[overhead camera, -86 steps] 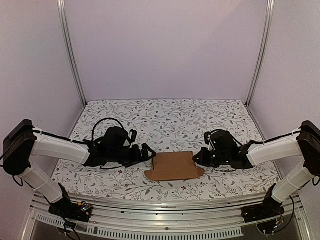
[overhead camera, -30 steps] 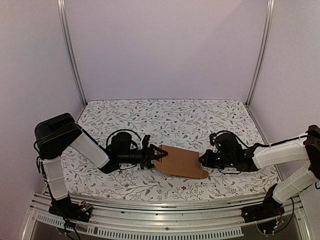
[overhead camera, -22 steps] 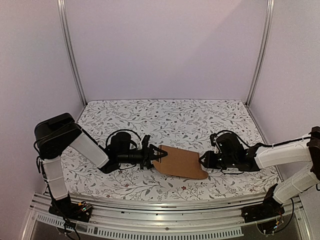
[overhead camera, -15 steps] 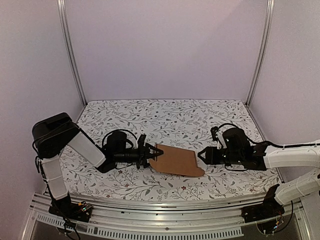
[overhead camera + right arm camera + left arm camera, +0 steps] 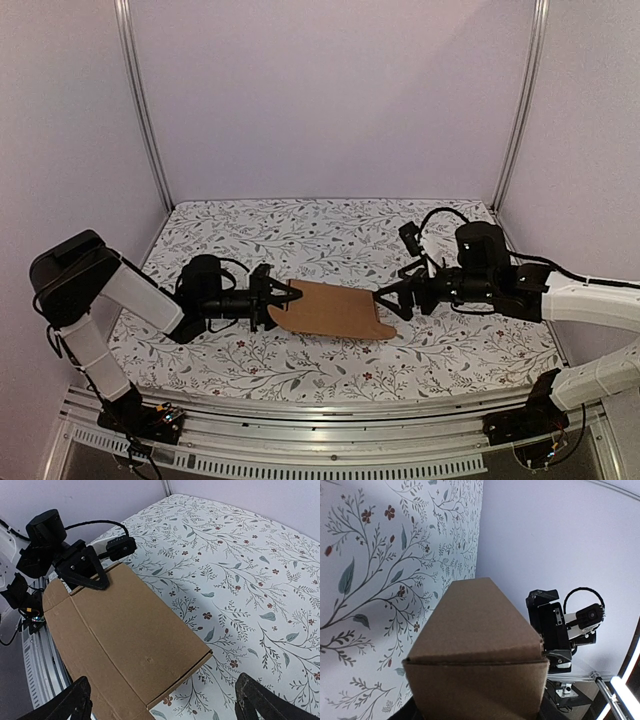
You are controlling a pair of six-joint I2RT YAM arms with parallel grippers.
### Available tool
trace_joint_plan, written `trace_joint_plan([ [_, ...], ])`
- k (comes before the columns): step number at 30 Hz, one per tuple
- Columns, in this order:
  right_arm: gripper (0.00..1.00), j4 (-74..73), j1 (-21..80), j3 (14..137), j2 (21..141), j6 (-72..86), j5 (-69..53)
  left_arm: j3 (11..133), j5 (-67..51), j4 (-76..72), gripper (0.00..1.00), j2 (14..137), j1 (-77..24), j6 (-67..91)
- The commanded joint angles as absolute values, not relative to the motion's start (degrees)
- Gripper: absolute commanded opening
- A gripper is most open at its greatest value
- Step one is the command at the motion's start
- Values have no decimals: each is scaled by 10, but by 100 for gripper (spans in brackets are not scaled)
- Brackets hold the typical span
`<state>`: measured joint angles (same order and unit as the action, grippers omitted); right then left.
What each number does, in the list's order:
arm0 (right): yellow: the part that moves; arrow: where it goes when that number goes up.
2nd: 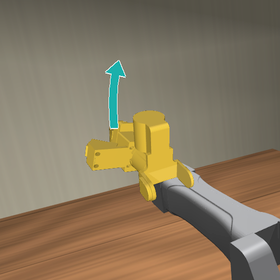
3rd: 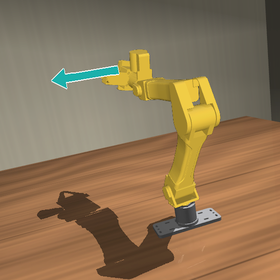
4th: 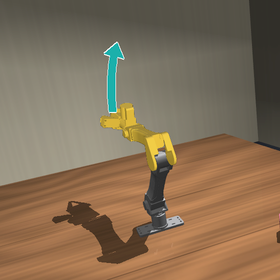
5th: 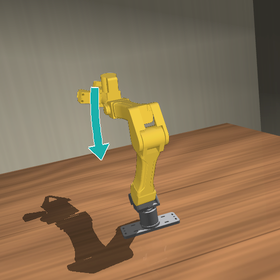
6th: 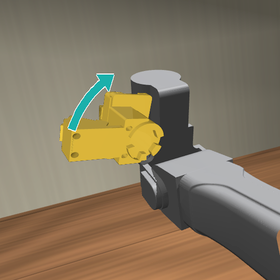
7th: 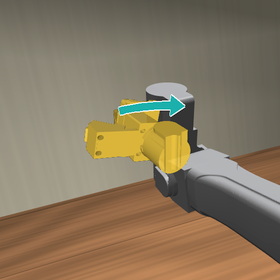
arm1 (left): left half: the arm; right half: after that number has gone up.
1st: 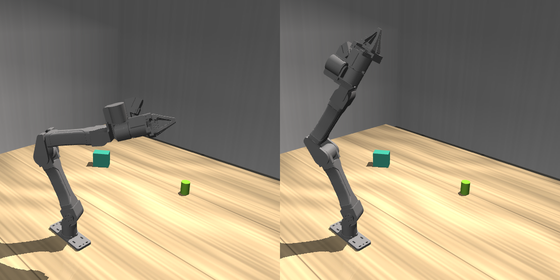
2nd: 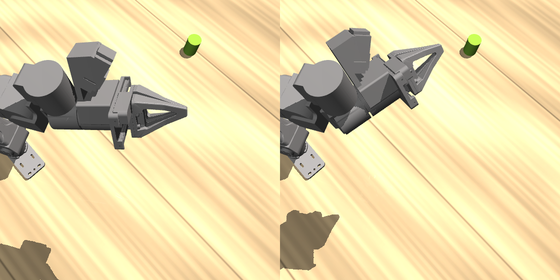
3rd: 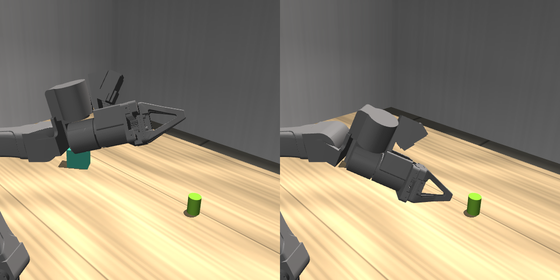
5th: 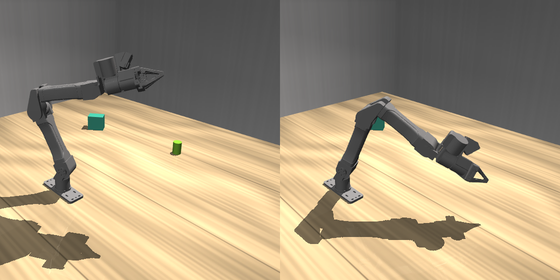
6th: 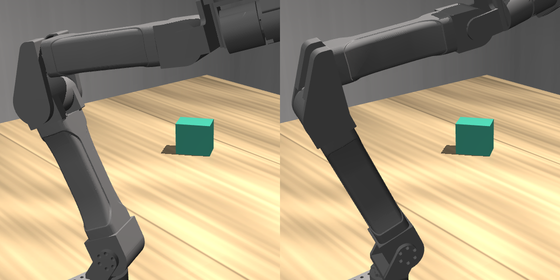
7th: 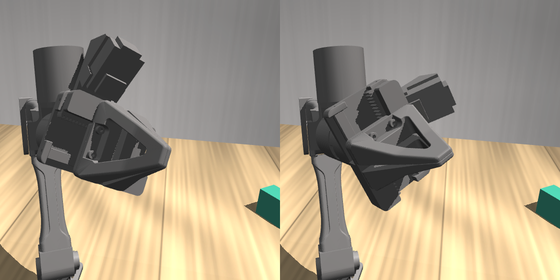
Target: Fold the paper box
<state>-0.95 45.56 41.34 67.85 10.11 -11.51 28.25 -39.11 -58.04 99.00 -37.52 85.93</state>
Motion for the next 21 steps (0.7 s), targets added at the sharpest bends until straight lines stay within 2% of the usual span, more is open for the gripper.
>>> trace_joint_plan([
  [1, 99, -7, 454, 423, 661, -36, -179, 252, -456, -618, 0, 950, -348, 915],
  [5, 99, 30, 471, 409, 647, -115, -201, 232, -498, -616, 0, 906, -334, 921],
  [10, 99, 37, 500, 402, 631, -197, -170, 213, -544, -570, 0, 832, -308, 907],
  [17, 99, 29, 635, 377, 569, -387, -60, 215, -602, -439, 0, 708, -265, 863],
  [21, 99, 45, 713, 371, 562, -479, 75, 226, -645, -416, 0, 677, -252, 859],
])
